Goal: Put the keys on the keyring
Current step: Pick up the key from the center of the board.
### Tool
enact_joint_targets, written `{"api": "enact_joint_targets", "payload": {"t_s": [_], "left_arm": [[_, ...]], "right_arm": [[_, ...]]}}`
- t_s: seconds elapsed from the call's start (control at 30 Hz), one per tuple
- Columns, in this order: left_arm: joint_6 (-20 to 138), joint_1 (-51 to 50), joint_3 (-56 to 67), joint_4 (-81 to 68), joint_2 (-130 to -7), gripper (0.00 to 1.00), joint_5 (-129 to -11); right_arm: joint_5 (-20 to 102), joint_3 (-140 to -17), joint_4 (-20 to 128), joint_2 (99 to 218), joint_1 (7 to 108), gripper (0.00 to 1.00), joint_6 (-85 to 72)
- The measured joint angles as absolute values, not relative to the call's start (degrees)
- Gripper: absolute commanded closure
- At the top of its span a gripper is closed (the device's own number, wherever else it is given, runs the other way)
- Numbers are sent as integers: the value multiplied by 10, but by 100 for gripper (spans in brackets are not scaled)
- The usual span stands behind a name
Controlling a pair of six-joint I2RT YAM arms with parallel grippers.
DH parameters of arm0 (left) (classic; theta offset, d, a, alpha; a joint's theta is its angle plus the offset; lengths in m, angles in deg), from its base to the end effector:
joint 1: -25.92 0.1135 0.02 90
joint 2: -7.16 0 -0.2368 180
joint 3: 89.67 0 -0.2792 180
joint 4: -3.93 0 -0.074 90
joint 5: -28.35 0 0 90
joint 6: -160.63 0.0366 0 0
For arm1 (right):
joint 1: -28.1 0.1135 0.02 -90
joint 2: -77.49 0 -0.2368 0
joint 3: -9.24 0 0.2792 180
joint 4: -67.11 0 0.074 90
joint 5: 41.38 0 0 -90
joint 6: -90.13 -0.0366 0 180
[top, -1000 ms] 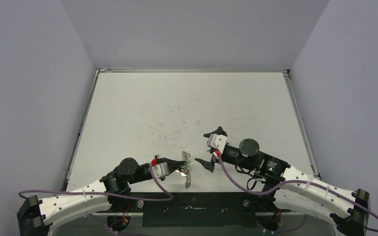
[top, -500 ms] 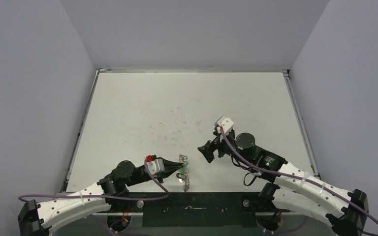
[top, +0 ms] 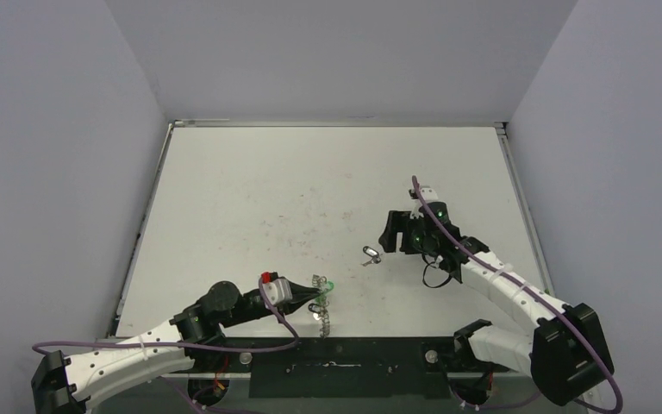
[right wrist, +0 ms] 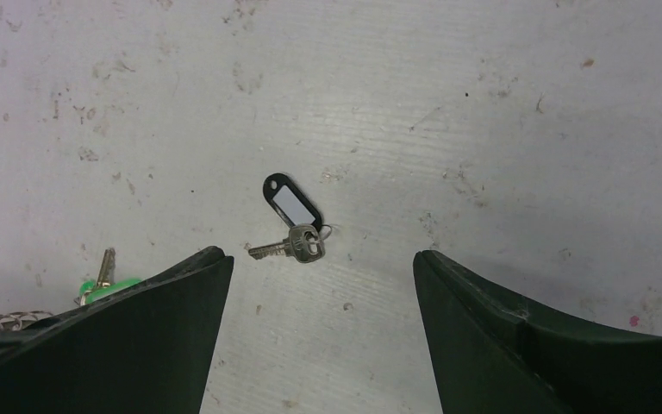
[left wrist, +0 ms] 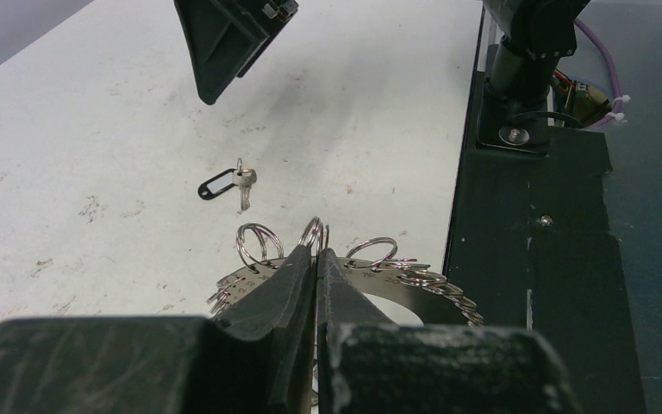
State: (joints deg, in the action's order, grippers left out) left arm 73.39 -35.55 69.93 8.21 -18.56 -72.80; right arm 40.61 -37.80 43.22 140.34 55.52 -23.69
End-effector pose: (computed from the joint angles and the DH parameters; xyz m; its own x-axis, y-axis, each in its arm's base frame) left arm 0.0867 -0.1743 0.1884 0.0373 0.0303 -0.9988 0.9536 0.2976 0.0446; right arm 0.2332 0.1267 0.1777 -0.7413 0.0660 -0.6679 -0.2752 0.8778 0.3922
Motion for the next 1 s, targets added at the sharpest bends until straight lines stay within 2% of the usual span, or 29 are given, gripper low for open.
{"api": "enact_joint_targets", "payload": {"t_s": [0.2, 0.5, 0.57, 0.67, 0.77, 0.87, 1.0], "left_arm": [[734, -356, 699, 81, -189, 100, -728], [741, -356, 699, 83, -197, 100, -726], [743, -356, 699, 84, -200, 100, -726], [744, -356, 699, 84, -201, 100, -725], [745, -356, 699, 84, -200, 100, -725], [745, -356, 699, 84, -199, 100, -725], [746, -356, 699, 83, -195, 100, -725]], "right_arm": [[349, -382, 435, 1471, 510, 35, -284], [300, -398, 453, 1571, 506, 51, -336], [298, -398, 454, 1590, 506, 60, -342], [296, -399, 460, 1614, 506, 67, -352], [293, -401, 476, 1626, 506, 86, -361], [293, -402, 486, 1637, 506, 100, -368], [293, -404, 486, 1638, 506, 100, -370]]}}
